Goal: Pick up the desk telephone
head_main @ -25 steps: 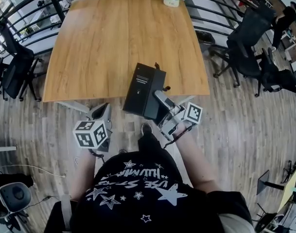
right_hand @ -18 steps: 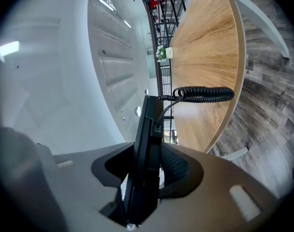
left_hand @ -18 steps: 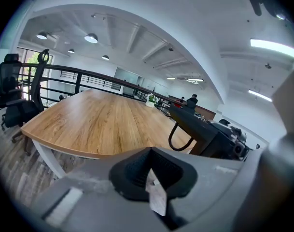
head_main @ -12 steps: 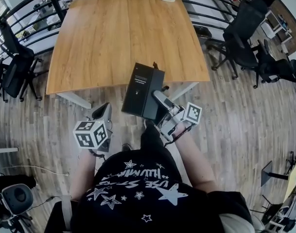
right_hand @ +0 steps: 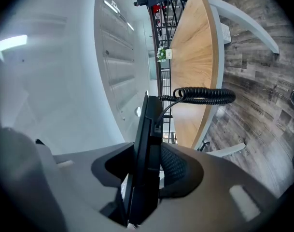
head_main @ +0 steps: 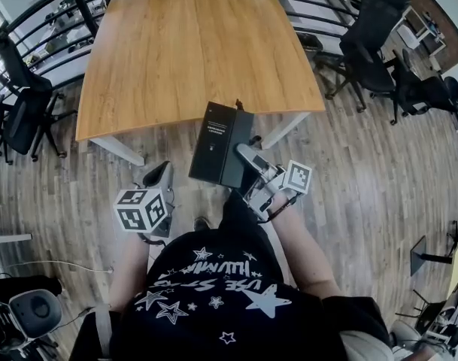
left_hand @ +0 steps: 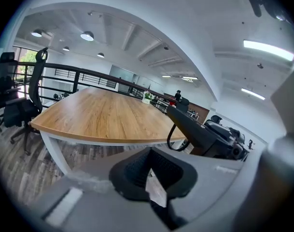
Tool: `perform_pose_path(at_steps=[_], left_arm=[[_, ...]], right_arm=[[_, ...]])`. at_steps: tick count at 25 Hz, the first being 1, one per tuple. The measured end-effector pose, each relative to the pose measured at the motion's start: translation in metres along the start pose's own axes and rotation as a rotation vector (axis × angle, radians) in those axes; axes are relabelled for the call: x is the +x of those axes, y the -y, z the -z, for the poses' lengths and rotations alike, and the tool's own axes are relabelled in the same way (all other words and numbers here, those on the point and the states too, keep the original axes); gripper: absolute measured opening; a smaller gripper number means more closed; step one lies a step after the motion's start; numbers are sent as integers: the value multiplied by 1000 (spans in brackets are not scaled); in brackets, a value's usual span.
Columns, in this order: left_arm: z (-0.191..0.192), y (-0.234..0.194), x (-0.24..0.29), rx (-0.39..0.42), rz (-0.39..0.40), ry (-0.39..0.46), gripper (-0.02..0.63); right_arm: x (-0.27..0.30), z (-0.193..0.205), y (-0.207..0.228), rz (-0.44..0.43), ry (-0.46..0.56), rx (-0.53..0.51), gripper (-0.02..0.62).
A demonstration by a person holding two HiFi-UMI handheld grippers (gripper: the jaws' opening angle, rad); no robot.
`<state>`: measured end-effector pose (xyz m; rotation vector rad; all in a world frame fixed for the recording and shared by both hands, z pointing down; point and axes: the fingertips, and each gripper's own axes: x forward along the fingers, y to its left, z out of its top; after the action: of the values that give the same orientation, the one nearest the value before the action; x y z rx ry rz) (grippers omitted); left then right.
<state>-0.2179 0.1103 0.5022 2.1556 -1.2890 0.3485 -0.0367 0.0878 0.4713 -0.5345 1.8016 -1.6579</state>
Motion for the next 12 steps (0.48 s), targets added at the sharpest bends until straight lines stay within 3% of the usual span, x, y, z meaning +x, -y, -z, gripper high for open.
perform_pose_path(at_steps=[12], left_arm=[[10, -2, -9, 4, 31, -13, 0]], right_arm=[[-7, 22, 2, 11, 1, -14, 170]])
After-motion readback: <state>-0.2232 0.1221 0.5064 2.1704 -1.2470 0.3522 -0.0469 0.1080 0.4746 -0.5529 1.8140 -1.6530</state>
